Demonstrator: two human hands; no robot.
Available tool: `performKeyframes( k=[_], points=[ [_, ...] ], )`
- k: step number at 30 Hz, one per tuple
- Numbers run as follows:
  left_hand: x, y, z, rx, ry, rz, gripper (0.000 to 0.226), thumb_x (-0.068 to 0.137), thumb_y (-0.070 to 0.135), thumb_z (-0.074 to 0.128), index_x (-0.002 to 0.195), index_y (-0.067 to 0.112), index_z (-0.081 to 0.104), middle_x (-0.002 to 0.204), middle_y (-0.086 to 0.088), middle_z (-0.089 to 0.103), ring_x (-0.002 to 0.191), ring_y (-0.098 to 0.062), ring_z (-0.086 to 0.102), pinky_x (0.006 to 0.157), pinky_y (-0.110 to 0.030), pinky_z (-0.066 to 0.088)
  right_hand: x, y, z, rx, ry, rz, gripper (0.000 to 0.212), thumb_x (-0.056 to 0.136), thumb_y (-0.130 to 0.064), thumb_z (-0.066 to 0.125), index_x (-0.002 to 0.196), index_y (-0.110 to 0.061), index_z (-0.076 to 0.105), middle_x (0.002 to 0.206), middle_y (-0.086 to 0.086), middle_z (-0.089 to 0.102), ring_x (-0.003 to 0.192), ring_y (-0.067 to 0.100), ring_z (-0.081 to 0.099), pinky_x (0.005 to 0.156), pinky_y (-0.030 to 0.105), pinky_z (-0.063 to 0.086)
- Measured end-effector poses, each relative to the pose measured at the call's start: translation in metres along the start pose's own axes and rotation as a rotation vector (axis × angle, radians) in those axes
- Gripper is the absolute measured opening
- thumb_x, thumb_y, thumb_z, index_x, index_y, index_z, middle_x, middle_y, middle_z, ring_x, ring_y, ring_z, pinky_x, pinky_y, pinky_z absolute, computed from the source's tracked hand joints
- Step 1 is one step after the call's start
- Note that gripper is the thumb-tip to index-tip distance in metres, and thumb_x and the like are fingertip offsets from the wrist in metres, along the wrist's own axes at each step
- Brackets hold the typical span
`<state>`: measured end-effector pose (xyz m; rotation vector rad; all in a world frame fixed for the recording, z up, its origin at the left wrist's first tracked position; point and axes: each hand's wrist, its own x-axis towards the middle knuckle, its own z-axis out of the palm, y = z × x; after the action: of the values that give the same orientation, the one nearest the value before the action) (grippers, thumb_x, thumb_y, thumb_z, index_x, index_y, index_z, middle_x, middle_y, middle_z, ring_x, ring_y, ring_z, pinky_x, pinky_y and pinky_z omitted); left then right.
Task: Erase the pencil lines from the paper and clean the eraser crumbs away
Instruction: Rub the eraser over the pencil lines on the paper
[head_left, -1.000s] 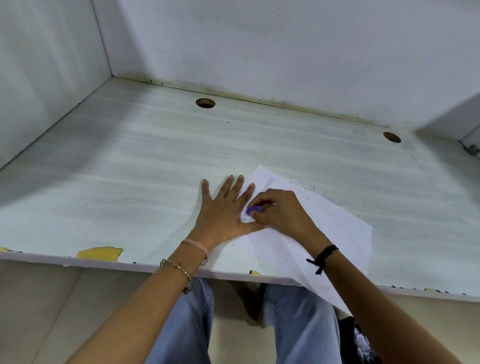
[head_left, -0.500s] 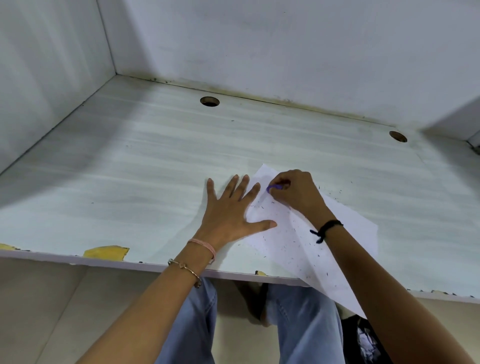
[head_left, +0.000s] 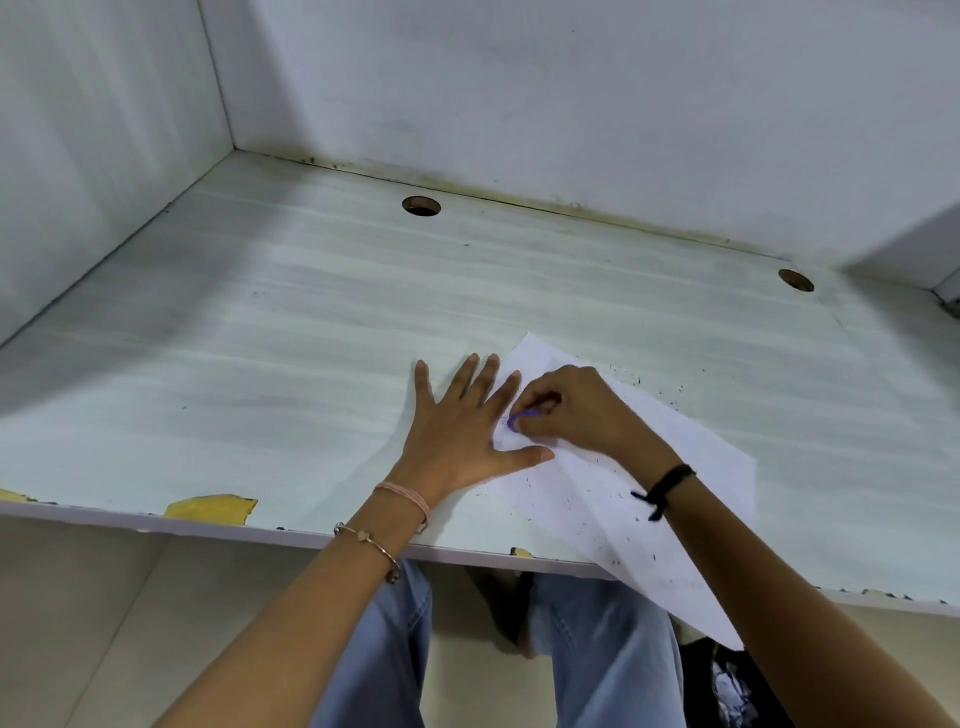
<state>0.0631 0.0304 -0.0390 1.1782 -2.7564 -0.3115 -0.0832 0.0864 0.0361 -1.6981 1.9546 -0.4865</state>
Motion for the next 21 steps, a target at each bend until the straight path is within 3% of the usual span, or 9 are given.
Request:
performKeyframes(
  k=[5, 10, 16, 21],
  points=[
    [-0.001, 0.001, -0.002, -0.019, -0.015, -0.008, 0.098, 0.076, 0.09, 0.023, 0.154, 0.039, -0.005, 0.163, 0.004, -0.014, 0.15, -0.016, -0.017, 0.111, -0.066, -0.014, 0.024, 0.015, -0.015, 0.031, 0.245, 0.126, 0.005, 0.078, -0.009, 0.071, 0.078, -0.008, 0.076, 0.074, 0.005, 0.07, 0.07, 0.018, 0.064, 0.062, 0.024, 0.049],
    [0.001, 0.0, 0.0, 0.013, -0.003, -0.001, 0.1, 0.074, 0.092, 0.019, 0.155, 0.037, -0.003, 0.164, 0.003, -0.012, 0.15, -0.016, -0.015, 0.11, -0.068, -0.012, -0.001, 0.0, 0.0, 0.025, -0.024, 0.04, 0.001, 0.074, -0.015, 0.075, 0.075, -0.016, 0.076, 0.066, -0.006, 0.069, 0.059, 0.004, 0.058, 0.056, 0.016, 0.044],
    [-0.001, 0.002, -0.003, -0.015, -0.023, -0.01, 0.098, 0.076, 0.09, 0.023, 0.154, 0.039, -0.005, 0.163, 0.004, -0.014, 0.15, -0.016, -0.017, 0.111, -0.066, -0.015, 0.028, 0.017, -0.014, 0.032, 0.263, 0.15, 0.004, 0.078, -0.01, 0.072, 0.078, -0.008, 0.076, 0.075, 0.005, 0.07, 0.064, 0.012, 0.06, 0.06, 0.024, 0.045],
    [0.001, 0.0, 0.0, 0.007, -0.01, -0.003, 0.101, 0.073, 0.092, 0.02, 0.155, 0.038, -0.003, 0.164, 0.003, -0.012, 0.15, -0.015, -0.016, 0.11, -0.068, -0.014, -0.002, 0.003, -0.001, 0.028, -0.056, 0.04, 0.002, 0.073, -0.018, 0.076, 0.075, -0.018, 0.076, 0.07, -0.003, 0.071, 0.064, 0.009, 0.062, 0.062, 0.021, 0.047]
  ],
)
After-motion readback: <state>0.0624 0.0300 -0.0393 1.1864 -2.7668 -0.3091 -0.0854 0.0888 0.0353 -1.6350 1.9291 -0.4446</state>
